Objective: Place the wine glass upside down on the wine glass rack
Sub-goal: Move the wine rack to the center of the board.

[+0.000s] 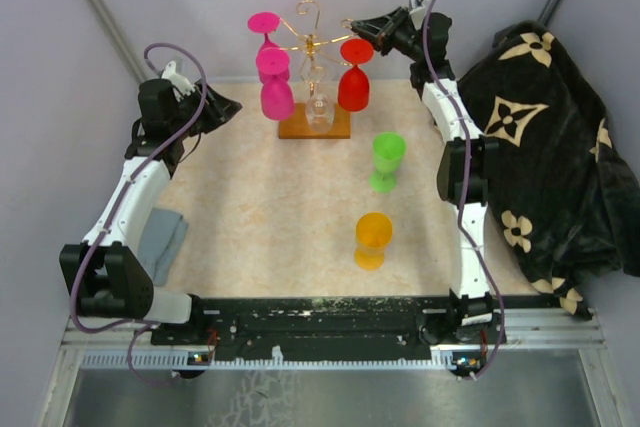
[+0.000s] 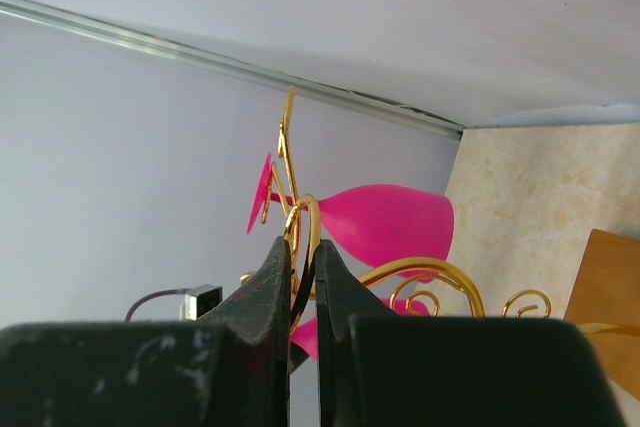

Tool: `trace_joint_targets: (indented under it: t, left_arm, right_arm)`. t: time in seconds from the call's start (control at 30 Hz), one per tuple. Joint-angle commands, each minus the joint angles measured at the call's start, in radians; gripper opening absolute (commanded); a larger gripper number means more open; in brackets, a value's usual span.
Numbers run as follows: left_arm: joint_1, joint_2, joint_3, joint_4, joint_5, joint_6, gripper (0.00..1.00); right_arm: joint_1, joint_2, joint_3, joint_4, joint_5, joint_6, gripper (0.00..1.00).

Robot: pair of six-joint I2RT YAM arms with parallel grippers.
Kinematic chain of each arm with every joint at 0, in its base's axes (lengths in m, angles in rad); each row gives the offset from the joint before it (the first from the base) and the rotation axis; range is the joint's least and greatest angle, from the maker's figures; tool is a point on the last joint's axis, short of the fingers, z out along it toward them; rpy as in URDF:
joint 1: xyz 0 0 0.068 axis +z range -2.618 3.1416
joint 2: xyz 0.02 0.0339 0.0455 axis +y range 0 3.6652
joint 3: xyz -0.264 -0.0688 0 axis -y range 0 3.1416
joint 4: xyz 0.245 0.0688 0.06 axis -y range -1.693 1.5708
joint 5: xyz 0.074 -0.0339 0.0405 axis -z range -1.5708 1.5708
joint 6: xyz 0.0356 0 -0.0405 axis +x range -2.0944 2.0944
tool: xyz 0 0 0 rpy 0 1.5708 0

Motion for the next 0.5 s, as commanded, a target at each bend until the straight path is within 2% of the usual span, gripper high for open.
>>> trace_joint_targets:
  t: [0.0, 0.47]
  left_arm:
    - [-0.004, -0.012, 0.005, 0.017, -0.003, -0.006, 0.50]
    - [-0.006, -0.001, 0.022, 0.017, 0.002, -0.011, 0.50]
  right_arm:
    - [0.024, -0.045, -0.017, 0.039, -0.016, -0.096, 0.00]
    - [0.023, -0.050, 0.017, -0.073, 0.060, -0.094, 0.00]
